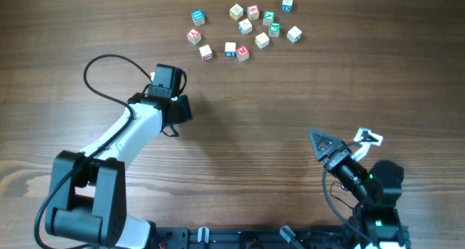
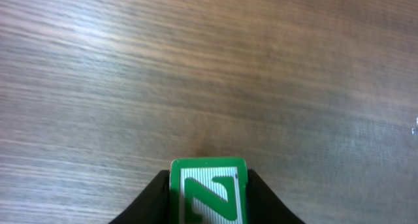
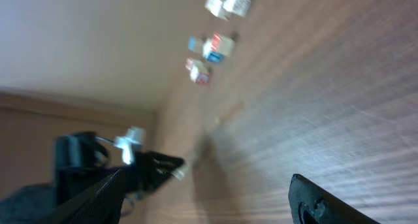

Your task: Form a circle

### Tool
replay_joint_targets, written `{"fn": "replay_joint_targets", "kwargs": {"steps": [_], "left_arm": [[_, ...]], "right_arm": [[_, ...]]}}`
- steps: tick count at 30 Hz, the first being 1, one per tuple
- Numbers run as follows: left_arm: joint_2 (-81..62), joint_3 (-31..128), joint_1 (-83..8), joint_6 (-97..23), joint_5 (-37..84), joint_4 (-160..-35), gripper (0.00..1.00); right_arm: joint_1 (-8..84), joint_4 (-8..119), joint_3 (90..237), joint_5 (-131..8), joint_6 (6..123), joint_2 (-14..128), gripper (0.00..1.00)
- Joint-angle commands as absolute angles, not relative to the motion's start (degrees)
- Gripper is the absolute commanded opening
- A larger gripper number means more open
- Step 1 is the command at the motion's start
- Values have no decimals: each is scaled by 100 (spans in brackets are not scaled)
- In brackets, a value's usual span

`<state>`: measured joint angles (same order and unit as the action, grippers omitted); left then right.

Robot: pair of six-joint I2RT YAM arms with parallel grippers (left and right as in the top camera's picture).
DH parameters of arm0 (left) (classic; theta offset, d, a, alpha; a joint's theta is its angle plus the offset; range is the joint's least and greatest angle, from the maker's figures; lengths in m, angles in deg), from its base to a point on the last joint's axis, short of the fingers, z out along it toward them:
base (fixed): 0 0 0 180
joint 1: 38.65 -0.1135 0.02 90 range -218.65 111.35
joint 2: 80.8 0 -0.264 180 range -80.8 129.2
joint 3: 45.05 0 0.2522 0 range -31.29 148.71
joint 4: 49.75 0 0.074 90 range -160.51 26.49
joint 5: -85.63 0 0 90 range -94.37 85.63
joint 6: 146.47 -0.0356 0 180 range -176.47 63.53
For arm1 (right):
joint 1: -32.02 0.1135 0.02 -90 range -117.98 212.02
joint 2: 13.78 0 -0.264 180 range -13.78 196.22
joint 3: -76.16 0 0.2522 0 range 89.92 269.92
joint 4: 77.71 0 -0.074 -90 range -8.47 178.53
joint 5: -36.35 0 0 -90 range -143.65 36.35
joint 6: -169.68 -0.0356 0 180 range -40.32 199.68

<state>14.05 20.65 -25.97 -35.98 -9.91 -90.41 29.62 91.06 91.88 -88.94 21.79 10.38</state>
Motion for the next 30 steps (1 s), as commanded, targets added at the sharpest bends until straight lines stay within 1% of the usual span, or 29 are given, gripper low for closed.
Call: {"fn": "replay_joint_targets", "kwargs": {"steps": [1, 2, 3, 4, 6, 7, 8, 10, 11, 12, 13, 14, 15, 18, 21, 25, 30], "left_arm": [[1383, 2043, -2610, -2977, -1365, -8783, 59], [1383, 2043, -2607, -2890, -1365, -8759, 67], [1383, 2043, -2607, -2874, -1330, -8748, 72], [1383, 2043, -2607, -2876, -1278, -8748, 99], [1383, 2043, -2607, -2876, -1190, -8770, 100], [1383, 2043, -2607, -2874, -1144, -8774, 100], [1383, 2043, -2607, -2874, -1142, -8774, 100], [1383, 2043, -2607, -2876, -1142, -8774, 100], [1381, 2043, -2607, -2876, -1142, -8774, 100], [1383, 2043, -2607, -2876, -1142, -8774, 100], [1383, 2043, -2607, -2876, -1142, -8774, 100], [1383, 2043, -2607, -2876, -1142, -8774, 100], [1381, 2043, -2607, -2876, -1142, -8778, 100], [1381, 2043, -2607, -2879, -1146, -8813, 100], [1383, 2043, -2607, -2879, -1146, -8811, 100], [1381, 2043, -2607, -2879, -1146, -8811, 100], [1381, 2043, -2607, -2879, -1146, -8811, 100]], "right_arm": [[2982, 8867, 10274, -9167, 3398, 2170, 80], [2982, 8662, 10595, -9158, 3696, 2518, 80], [2984, 8295, 11074, -9106, 4063, 3007, 80], [2999, 7991, 11452, -9051, 4367, 3431, 80], [3120, 7313, 12390, -8813, 4935, 4432, 80], [3303, 6821, 13157, -8505, 5271, 5241, 81], [3430, 6570, 13579, -8304, 5422, 5674, 82], [3795, 6013, 14654, -7727, 5739, 6740, 87], [3961, 5814, 15161, -7449, 5785, 7241, 91], [4090, 5676, 15596, -7301, 5864, 7676, 94], [4239, 5584, 16143, -7257, 6034, 8227, 99], [4337, 5580, 16527, -7252, 6240, 8629, 99], [4473, 5598, 17159, -7104, 6638, 9326, 99], [4577, 5595, 18018, -6717, 6819, 10345, 100], [4658, 5827, 18739, -6721, 7005, 11378, 99], [4798, 6846, 18870, -6372, 7066, 12104, 99], [4964, 8000, 18870, -6160, 7127, 12565, 100]]}}
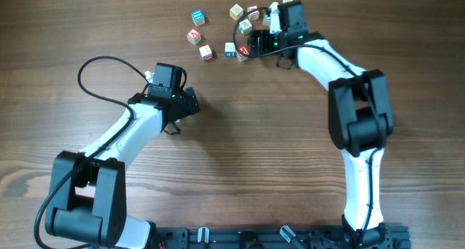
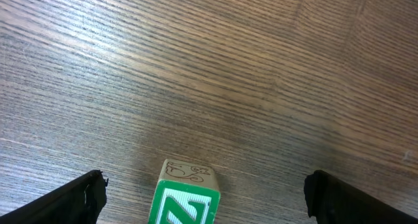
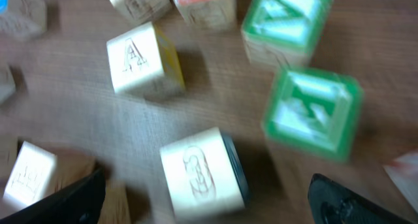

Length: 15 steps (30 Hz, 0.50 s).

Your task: Form a circle

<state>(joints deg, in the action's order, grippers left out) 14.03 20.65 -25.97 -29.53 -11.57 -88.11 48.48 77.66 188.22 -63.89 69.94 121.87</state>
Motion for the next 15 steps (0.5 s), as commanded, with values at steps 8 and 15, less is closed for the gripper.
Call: {"fn": "replay_joint_targets", "kwargs": {"steps": [8, 15], "left_arm": [[1383, 2043, -2607, -2879, -1146, -8811, 100], [1381, 2043, -2607, -2879, -1146, -8811, 100]], "right_arm": [[5012, 8126, 18870, -5963, 7357, 12906, 59], [4999, 7597, 18873, -5965, 7204, 12170, 20]]}}
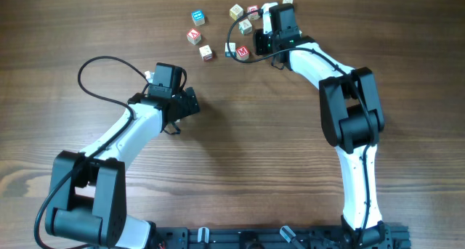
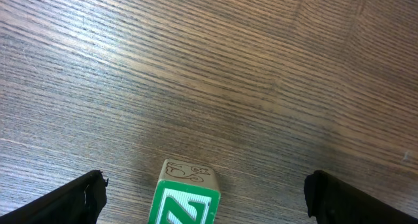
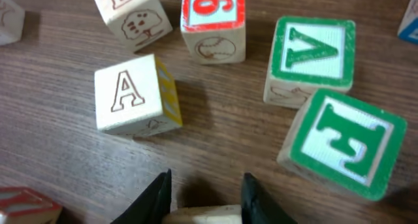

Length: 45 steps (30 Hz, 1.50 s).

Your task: Form a circle

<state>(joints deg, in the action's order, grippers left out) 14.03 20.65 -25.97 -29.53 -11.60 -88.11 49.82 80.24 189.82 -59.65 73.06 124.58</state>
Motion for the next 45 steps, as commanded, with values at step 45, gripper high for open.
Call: {"fn": "replay_joint_targets", "kwargs": {"steps": [45], "left_arm": [[-634, 3311, -6747, -2752, 224, -11725, 100]], "right_arm": [[7482, 5849, 18315, -7051, 6008, 11894, 5]]}}
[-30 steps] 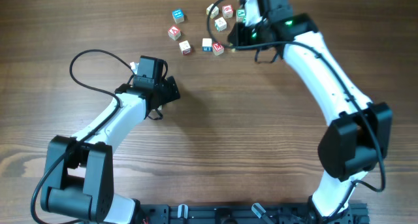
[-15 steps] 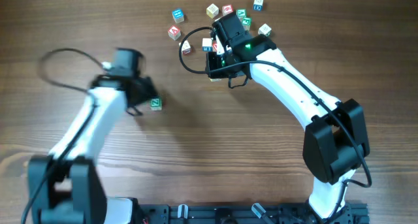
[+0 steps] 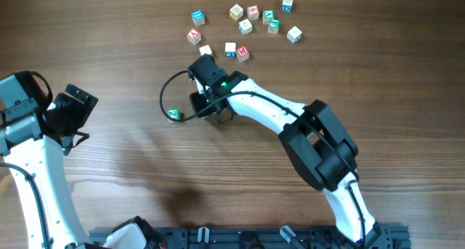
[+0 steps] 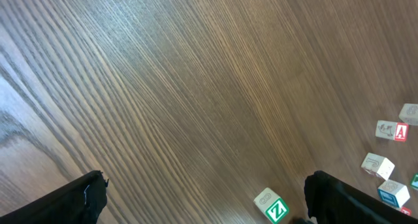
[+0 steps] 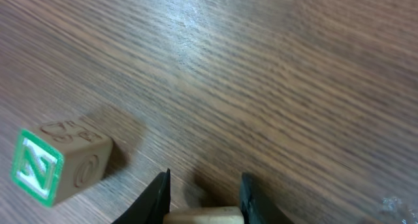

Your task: Form a circle

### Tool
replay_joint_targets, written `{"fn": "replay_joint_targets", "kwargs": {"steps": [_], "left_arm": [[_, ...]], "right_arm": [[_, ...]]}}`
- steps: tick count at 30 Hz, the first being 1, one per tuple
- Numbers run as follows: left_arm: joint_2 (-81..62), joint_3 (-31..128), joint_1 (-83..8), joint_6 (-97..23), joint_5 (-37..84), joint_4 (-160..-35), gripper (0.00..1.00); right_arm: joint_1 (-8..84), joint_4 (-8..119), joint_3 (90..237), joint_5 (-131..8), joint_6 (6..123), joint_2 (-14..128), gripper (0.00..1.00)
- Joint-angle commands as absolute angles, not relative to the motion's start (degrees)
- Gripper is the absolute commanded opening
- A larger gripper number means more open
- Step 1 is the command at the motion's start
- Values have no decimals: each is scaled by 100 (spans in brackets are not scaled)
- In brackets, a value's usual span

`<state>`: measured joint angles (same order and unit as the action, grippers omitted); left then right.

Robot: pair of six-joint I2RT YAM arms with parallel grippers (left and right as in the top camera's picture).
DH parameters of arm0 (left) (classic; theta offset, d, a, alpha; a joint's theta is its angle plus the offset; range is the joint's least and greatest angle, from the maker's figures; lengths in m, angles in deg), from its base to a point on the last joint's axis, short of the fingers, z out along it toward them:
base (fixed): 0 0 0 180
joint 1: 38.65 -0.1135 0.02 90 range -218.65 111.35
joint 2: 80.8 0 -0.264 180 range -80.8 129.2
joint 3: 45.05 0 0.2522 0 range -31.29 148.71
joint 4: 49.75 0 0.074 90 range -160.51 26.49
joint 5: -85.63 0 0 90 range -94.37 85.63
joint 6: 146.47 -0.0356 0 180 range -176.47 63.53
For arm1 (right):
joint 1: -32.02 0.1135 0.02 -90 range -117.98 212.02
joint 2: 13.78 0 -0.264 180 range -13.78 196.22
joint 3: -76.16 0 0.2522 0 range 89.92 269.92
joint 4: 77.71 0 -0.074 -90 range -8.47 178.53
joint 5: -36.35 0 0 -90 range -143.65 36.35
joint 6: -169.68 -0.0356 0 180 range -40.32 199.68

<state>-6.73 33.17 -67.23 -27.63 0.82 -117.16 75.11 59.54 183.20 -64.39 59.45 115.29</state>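
A green Z block (image 3: 173, 114) lies alone on the wood table (image 3: 349, 82) left of centre, also seen as the green Z block (image 5: 59, 165) in the right wrist view. My right gripper (image 5: 204, 192) is shut on a pale wooden block (image 5: 202, 216), low over the table just right of the Z block and apart from it. From above, the right gripper (image 3: 205, 107) hides that pale block. My left gripper (image 4: 204, 185) is open and empty, drawn back near the table's left edge, far from the Z block (image 4: 271, 206).
Several loose letter blocks (image 3: 245, 26) lie scattered at the far middle of the table, among them a red M block (image 3: 243, 54) and a blue block (image 3: 197, 17). The right arm (image 3: 276, 115) stretches across the centre. A cable loops (image 3: 163, 104) beside the Z block.
The left arm has drawn back from the Z block to the left edge, still open. The right gripper, shut on the pale block, has moved from the far pile to beside the Z block.
First my left gripper held the Z block over the table while the right arm was at the front right. Then the left gripper stood open around the set-down Z block and the right was open over the pile, then shut on a pale block, now carried beside the Z.
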Motion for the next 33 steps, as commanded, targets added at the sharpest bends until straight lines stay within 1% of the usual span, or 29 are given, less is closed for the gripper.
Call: {"fn": "replay_joint_targets", "kwargs": {"steps": [1, 3, 5, 7, 10, 12, 15, 16, 17, 21, 24, 29, 33], "left_arm": [[-634, 3311, -6747, -2752, 224, -11725, 100], [-634, 3311, -6747, -2752, 224, -11738, 100], [-632, 3311, -6747, -2752, 224, -11742, 100], [-632, 3311, -6747, -2752, 224, -11727, 100], [-632, 3311, -6749, -2752, 64, -11674, 100], [-632, 3311, -6749, -2752, -156, -11674, 100], [-632, 3311, -6754, -2752, -169, -11681, 100], [-632, 3311, -6754, -2752, -169, -11677, 100], [-632, 3311, -6754, -2752, -167, -11681, 100], [-632, 3311, -6754, -2752, -167, -11705, 100], [-632, 3311, -6754, -2752, -167, -11718, 100], [-632, 3311, -6754, -2752, -167, -11714, 100], [-632, 3311, -6754, -2752, -169, -11714, 100]], "right_arm": [[7482, 5731, 18315, -7193, 5997, 11899, 5], [7489, 5265, 18317, -7475, 5929, 11890, 5], [7519, 4518, 18317, -7731, 5713, 11885, 5], [7692, 4245, 18317, -8061, 6095, 11885, 5], [7976, 4610, 18317, -8118, 6399, 11888, 5], [8164, 5090, 18317, -8116, 6423, 11888, 5], [8267, 5504, 18317, -7932, 6375, 11899, 5], [8284, 5674, 18317, -7659, 6266, 11899, 4], [8284, 6078, 18317, -6839, 6150, 11899, 5], [8282, 6677, 18317, -5937, 6185, 11899, 5], [8282, 7093, 18317, -5917, 6404, 11899, 5], [8282, 7305, 18317, -6133, 6469, 11899, 5], [8282, 7709, 18317, -6265, 6467, 11899, 5]]}}
